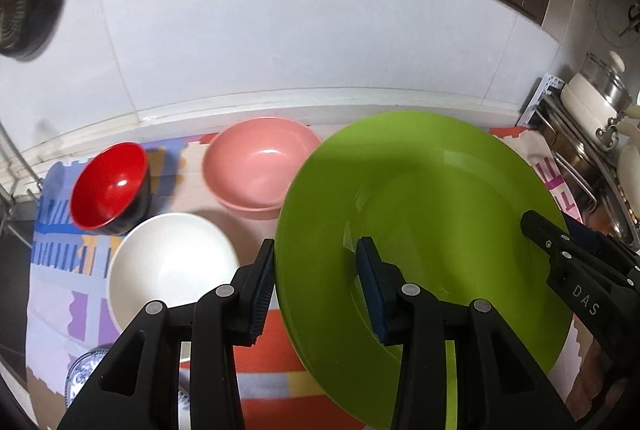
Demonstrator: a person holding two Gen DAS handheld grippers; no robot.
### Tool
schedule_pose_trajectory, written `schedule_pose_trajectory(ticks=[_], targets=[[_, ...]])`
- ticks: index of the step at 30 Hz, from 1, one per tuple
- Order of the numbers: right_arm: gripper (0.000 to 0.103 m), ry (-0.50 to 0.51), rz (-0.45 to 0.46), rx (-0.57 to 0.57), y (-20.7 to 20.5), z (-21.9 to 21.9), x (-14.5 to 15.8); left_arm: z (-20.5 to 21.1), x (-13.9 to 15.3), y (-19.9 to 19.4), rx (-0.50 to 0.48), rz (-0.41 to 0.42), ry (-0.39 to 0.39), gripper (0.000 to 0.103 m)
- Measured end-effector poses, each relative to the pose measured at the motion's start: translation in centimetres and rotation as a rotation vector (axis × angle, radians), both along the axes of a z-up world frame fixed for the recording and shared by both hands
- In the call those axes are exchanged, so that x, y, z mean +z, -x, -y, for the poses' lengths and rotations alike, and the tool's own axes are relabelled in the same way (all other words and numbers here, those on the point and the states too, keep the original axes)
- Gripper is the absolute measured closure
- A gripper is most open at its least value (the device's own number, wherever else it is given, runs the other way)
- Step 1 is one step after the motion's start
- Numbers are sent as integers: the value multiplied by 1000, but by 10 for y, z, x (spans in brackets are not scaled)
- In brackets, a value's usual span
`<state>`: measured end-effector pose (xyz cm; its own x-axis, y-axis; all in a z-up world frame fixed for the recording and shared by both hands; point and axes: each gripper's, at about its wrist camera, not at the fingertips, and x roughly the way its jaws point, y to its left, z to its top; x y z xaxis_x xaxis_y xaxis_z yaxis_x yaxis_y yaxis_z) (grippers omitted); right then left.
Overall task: Organize plates and bowls
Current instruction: 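Lift the green plate and carry it over the stacked floral plates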
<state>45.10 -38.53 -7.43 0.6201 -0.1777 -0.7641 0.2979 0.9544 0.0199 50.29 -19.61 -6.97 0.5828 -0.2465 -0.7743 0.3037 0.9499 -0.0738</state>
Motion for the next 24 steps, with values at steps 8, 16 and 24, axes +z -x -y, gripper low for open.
schedule_pose_trajectory(ticks=[8, 16, 24], targets=[[60, 18, 31, 23, 18, -31, 19, -38, 12, 22, 27, 23, 20, 63], [60, 30, 37, 47, 33, -71, 29, -80, 15, 41, 55, 29, 24, 63], [60, 29, 40, 70, 50, -117, 32, -126, 19, 62, 79, 44, 22, 63]])
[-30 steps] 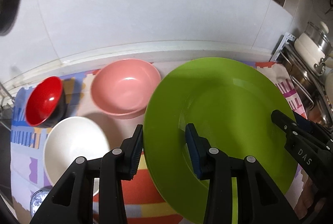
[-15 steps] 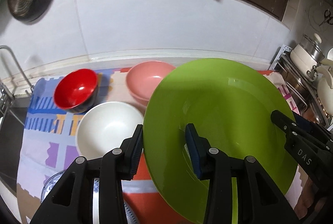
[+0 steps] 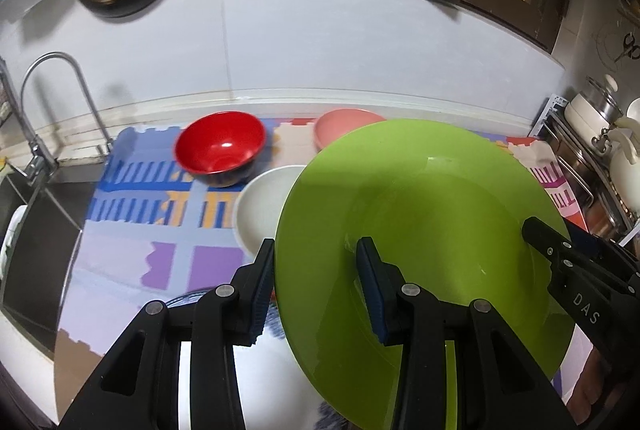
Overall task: Organize plates and bowls
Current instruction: 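Lift the green plate and carry it over the stacked floral plates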
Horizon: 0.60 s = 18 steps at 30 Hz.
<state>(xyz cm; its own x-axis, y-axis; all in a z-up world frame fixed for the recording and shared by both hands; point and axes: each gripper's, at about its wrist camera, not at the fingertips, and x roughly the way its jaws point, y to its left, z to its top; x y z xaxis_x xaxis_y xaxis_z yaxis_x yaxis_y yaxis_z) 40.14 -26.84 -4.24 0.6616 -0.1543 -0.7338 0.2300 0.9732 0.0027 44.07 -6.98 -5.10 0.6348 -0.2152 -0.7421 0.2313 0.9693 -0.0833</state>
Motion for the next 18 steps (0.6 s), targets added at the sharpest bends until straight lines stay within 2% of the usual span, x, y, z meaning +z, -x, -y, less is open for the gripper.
schedule_pose_trajectory(ticks=[18], targets=[[60, 3, 18, 76, 26, -94, 9, -92, 5, 40, 92, 18, 3, 63]])
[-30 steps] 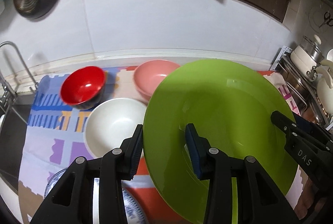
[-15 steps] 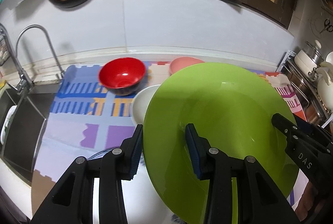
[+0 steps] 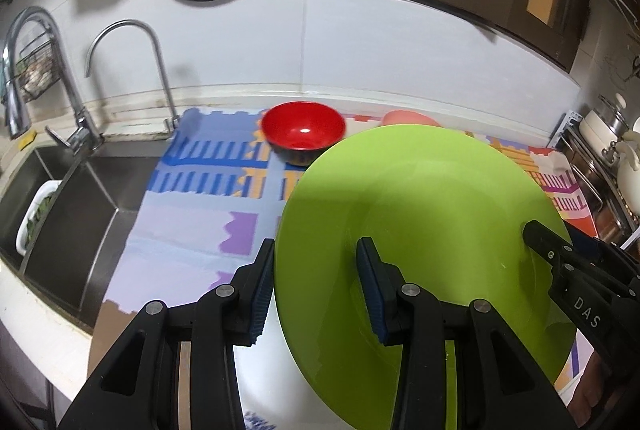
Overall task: Organize plates and bowls
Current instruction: 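Lift the green plate and carry it over the stacked floral plates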
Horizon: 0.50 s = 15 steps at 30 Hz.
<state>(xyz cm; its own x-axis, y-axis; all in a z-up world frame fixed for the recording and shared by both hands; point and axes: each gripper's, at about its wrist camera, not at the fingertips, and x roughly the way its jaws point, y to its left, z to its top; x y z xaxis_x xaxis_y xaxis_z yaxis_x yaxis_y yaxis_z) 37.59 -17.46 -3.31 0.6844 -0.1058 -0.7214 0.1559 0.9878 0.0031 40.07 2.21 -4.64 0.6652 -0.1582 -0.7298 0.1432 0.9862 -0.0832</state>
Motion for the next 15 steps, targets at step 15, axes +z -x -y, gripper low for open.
schedule_pose_trajectory(ticks=[15], targets=[[60, -25, -44, 93, 6, -63, -15, -61, -17, 22, 96, -45, -30, 63]])
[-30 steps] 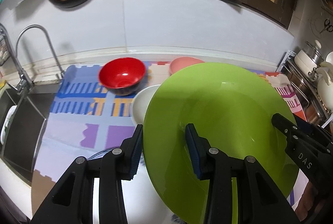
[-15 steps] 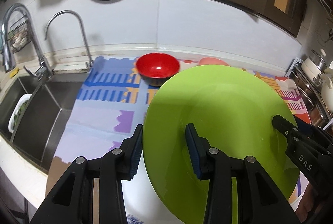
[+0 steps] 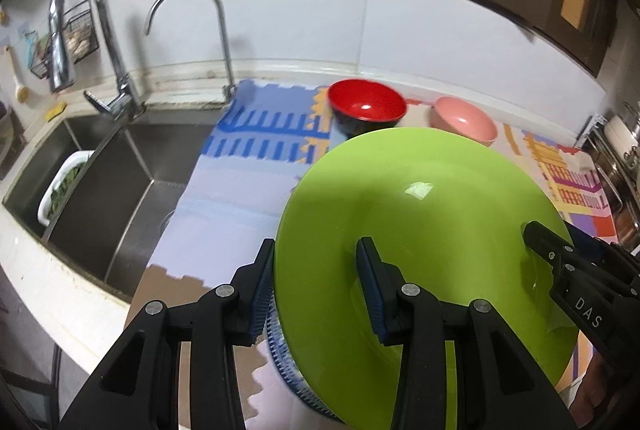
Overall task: Organize plates and bowls
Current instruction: 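Lift the green plate and carry it over the stacked floral plates, then lower the green plate onto the floral plates and open both tools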
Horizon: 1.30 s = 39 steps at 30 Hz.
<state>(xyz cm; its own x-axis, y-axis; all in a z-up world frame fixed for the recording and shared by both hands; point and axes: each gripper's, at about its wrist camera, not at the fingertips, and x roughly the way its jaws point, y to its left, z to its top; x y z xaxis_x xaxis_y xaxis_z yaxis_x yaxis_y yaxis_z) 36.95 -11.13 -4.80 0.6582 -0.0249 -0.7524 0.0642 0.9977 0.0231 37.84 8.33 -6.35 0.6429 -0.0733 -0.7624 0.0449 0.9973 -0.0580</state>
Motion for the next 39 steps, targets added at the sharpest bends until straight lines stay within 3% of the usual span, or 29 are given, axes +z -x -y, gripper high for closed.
schedule_pose_trajectory(ticks=[15, 39], targets=[[60, -22, -119, 69, -4, -38, -44, -26, -44, 1, 47, -125, -14, 63], [60, -19, -264, 55, -17, -28, -96, -13, -90, -16, 23, -255, -41, 62]])
